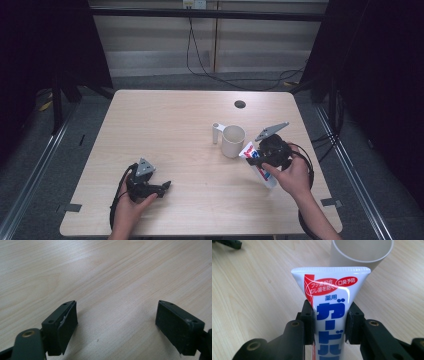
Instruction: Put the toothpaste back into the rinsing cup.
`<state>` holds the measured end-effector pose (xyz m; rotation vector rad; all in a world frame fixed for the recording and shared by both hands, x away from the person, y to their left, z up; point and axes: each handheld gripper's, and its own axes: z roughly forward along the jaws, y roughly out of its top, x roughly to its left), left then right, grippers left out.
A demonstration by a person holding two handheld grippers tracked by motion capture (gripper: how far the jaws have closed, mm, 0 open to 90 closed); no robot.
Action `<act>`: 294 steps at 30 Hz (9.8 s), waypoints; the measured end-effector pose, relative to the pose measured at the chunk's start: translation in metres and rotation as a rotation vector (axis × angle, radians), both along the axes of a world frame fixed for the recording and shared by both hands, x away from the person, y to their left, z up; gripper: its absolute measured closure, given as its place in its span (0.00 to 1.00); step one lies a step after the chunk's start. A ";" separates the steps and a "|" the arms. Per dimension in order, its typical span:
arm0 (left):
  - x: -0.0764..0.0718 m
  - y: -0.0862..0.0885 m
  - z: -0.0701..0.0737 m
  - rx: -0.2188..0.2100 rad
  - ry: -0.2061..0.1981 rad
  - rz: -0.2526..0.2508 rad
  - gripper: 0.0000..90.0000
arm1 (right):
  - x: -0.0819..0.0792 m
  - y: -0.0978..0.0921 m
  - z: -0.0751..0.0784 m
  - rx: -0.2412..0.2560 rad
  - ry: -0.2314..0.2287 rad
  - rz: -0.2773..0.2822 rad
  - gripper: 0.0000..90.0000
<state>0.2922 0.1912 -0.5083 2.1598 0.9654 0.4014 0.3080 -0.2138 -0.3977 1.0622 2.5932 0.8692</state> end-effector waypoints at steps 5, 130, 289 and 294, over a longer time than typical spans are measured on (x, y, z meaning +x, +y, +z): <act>0.000 0.000 0.000 -0.001 0.000 0.000 0.20 | 0.000 -0.004 0.005 0.040 -0.015 -0.024 0.74; 0.000 0.000 0.000 0.005 0.000 -0.001 0.20 | 0.071 0.018 0.063 0.427 -0.284 -0.210 0.73; -0.001 0.000 0.000 0.003 -0.004 -0.004 0.20 | 0.068 0.022 -0.036 0.359 -0.261 -0.253 0.62; -0.001 0.000 0.000 0.003 -0.003 -0.004 0.20 | 0.067 0.024 -0.032 0.330 -0.268 -0.237 0.59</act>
